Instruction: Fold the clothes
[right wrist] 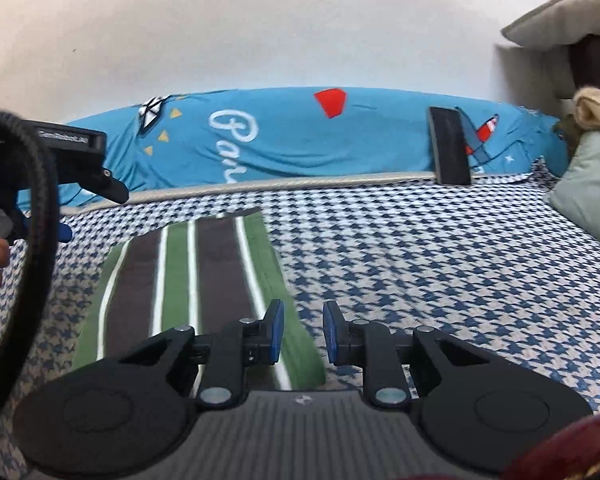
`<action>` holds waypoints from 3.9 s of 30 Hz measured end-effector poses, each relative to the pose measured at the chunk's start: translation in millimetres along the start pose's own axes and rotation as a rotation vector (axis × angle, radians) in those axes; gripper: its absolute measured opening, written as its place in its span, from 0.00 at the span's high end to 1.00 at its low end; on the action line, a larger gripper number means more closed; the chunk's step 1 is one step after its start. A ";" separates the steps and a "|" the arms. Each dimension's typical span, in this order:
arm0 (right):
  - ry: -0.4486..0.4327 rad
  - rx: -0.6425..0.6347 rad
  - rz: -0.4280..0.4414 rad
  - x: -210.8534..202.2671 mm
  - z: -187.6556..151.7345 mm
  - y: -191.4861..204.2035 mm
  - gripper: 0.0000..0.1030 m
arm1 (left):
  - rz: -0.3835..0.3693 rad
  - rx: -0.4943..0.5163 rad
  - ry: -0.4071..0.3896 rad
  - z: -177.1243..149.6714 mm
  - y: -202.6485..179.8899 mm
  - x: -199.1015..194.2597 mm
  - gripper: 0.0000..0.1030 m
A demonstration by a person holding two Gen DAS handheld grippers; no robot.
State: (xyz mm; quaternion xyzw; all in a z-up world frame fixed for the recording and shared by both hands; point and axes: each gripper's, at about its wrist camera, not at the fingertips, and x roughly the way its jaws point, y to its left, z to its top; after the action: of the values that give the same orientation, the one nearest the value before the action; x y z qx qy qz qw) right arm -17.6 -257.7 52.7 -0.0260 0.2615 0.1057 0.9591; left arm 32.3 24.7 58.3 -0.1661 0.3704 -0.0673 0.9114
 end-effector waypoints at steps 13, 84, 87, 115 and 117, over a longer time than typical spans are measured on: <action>0.080 0.015 0.021 15.9 -8.7 2.2 0.80 | 0.122 0.027 0.090 -21.5 13.2 30.6 0.12; 0.266 0.149 0.312 48.4 36.2 -57.0 0.55 | 0.159 0.071 0.185 -92.7 11.2 -3.2 0.00; 0.270 0.156 0.307 51.0 36.9 -57.6 0.55 | 0.177 0.084 0.180 -94.4 8.7 -3.6 0.00; 0.311 0.140 0.310 52.0 33.3 -52.9 0.54 | 0.198 0.224 0.163 -110.7 -11.9 -4.6 0.00; 0.310 0.138 0.311 52.8 33.7 -53.6 0.54 | 0.172 0.217 0.168 -109.3 -9.9 -4.9 0.00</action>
State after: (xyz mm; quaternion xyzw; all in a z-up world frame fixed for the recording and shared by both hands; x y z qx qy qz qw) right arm 55.1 -296.5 54.6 0.0643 0.4129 0.2287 0.8792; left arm -47.5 -10.9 -8.3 -0.0282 0.4489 -0.0426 0.8921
